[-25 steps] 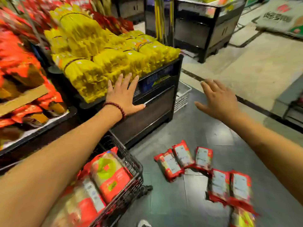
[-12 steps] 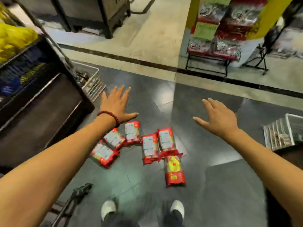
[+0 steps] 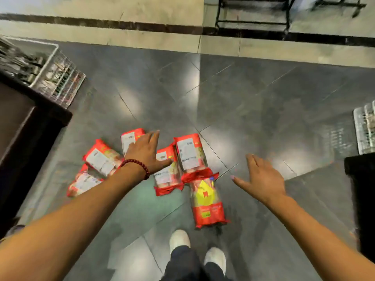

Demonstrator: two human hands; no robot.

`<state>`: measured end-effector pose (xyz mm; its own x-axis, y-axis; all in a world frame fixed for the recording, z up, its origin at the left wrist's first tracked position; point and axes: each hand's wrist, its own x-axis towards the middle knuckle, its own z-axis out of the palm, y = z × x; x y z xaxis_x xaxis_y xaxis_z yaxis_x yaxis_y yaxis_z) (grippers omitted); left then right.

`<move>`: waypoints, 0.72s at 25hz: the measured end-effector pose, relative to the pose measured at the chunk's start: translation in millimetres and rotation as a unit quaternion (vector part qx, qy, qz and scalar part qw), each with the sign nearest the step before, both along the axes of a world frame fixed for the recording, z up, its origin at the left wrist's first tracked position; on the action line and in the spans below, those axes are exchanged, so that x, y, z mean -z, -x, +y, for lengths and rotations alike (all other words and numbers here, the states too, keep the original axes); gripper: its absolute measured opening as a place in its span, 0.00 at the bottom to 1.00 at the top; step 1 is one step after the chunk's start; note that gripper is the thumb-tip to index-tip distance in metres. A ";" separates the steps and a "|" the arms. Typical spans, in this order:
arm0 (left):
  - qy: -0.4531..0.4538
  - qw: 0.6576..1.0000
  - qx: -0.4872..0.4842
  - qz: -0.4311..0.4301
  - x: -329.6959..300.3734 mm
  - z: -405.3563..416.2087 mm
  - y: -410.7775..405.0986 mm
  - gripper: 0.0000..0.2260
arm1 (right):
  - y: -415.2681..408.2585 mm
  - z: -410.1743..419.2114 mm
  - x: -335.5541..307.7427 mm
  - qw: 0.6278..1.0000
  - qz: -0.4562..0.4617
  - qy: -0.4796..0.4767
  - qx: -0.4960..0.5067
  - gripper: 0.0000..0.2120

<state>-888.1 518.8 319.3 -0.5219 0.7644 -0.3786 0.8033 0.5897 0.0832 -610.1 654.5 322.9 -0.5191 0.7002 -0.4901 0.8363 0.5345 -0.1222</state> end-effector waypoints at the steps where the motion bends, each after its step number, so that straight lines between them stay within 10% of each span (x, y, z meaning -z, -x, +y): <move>1: 0.005 1.000 -0.003 -0.020 44.0 9.6 -4.3 0.45 | -0.2 -3.4 48.7 1.000 -0.014 0.026 0.002 0.41; 10: -0.049 0.972 -0.170 -0.152 401.4 64.0 -18.5 0.29 | 1.0 -46.9 418.8 0.971 -0.035 0.195 0.134 0.50; 15: -0.172 0.849 -0.426 -0.261 497.2 97.5 -21.0 0.37 | -0.8 -76.8 507.8 0.898 0.131 0.274 0.319 0.52; 18: -0.247 0.777 -0.461 -0.351 507.8 103.5 -32.6 0.25 | -9.4 -81.9 512.4 0.878 0.182 0.255 0.363 0.38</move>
<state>-855.4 622.3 -188.5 -0.7316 0.3307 -0.5961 -0.2862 0.6446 0.7089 -600.7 572.6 -189.5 -0.2145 0.6491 -0.7299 0.7903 -0.3238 -0.5202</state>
